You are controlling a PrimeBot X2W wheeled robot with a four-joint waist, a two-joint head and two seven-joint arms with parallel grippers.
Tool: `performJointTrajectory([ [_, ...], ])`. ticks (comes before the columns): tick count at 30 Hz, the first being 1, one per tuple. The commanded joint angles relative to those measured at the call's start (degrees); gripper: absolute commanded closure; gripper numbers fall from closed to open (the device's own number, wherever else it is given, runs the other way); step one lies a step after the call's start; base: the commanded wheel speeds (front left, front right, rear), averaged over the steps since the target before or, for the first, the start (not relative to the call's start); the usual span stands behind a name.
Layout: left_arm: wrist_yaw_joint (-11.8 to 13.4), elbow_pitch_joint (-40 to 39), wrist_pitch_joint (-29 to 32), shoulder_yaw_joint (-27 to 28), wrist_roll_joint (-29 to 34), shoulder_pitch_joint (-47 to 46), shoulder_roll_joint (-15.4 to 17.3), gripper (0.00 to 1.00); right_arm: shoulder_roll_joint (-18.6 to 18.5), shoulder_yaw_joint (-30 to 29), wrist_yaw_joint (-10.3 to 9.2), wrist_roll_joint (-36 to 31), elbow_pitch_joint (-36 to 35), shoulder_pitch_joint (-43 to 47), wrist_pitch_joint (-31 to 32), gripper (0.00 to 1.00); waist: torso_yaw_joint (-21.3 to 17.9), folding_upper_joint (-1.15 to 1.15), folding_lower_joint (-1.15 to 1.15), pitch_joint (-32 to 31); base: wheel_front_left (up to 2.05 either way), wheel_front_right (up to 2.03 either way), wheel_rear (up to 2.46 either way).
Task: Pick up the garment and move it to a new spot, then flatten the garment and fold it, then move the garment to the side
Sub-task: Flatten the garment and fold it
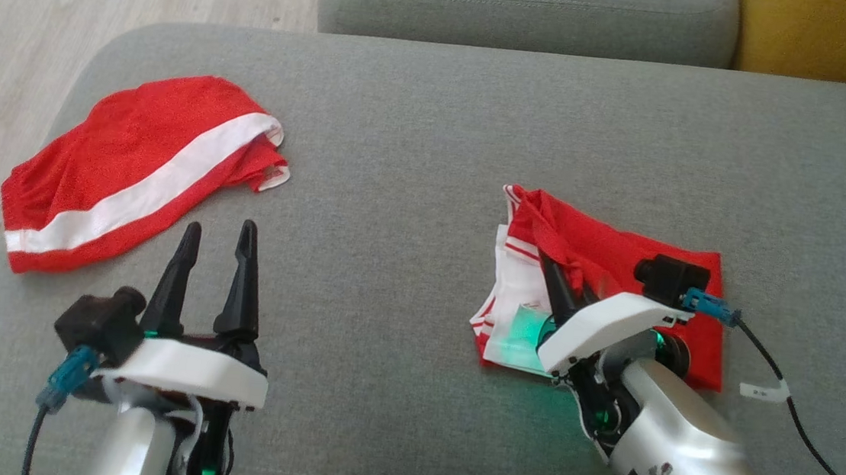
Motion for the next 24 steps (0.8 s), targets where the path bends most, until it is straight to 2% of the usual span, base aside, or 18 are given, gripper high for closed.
performJointTrajectory([
  [1,0.22,-1.60,-0.29,1.70,-0.13,-2.82,0.44,0.00,0.39,1.78,-0.05,1.50,-0.69,-2.19,-1.02,1.00,0.46,0.00,0.00,0.34,0.00,0.00,0.00],
  [3,0.20,-1.47,-0.29,1.59,-0.21,-2.89,0.44,0.00,0.39,3.74,-0.05,4.03,0.52,-2.64,-1.31,1.00,0.95,0.00,0.00,0.63,0.00,0.00,0.00],
  [4,0.23,-1.42,-0.29,1.52,-0.23,-2.92,0.44,0.00,0.39,4.98,-0.05,5.10,0.94,-2.77,-1.41,0.57,1.14,0.00,0.00,0.72,0.00,0.00,0.00],
  [5,0.29,-1.38,-0.29,1.45,-0.29,-2.93,0.44,0.00,0.39,6.27,-0.05,6.15,1.22,-2.81,-1.49,0.00,1.31,0.00,0.00,0.80,0.00,0.00,0.00],
  [12,0.52,-1.15,-0.29,1.51,-0.54,-2.92,0.44,0.00,0.39,16.43,-0.05,13.03,-3.69,-2.62,-1.72,0.00,1.46,0.00,0.00,0.88,0.00,0.00,0.00],
  [16,0.68,-1.26,-0.29,1.85,-0.66,-2.63,0.44,0.00,0.39,20.18,-0.05,16.38,-6.10,-3.75,-1.76,0.00,0.55,0.00,0.00,0.32,0.00,0.00,0.00],
  [20,0.79,-1.70,-0.29,2.33,-0.72,-2.32,0.44,0.00,0.39,19.45,-0.05,16.41,-5.57,-6.36,-1.77,0.00,-0.95,0.00,0.00,-0.16,0.00,0.00,0.00],
  [24,0.82,-2.44,-0.29,2.75,-0.71,-2.29,0.44,0.00,0.39,15.35,-0.05,11.20,-4.16,-9.08,-1.78,0.00,-2.68,0.00,0.00,-0.18,0.00,0.00,0.00],
])
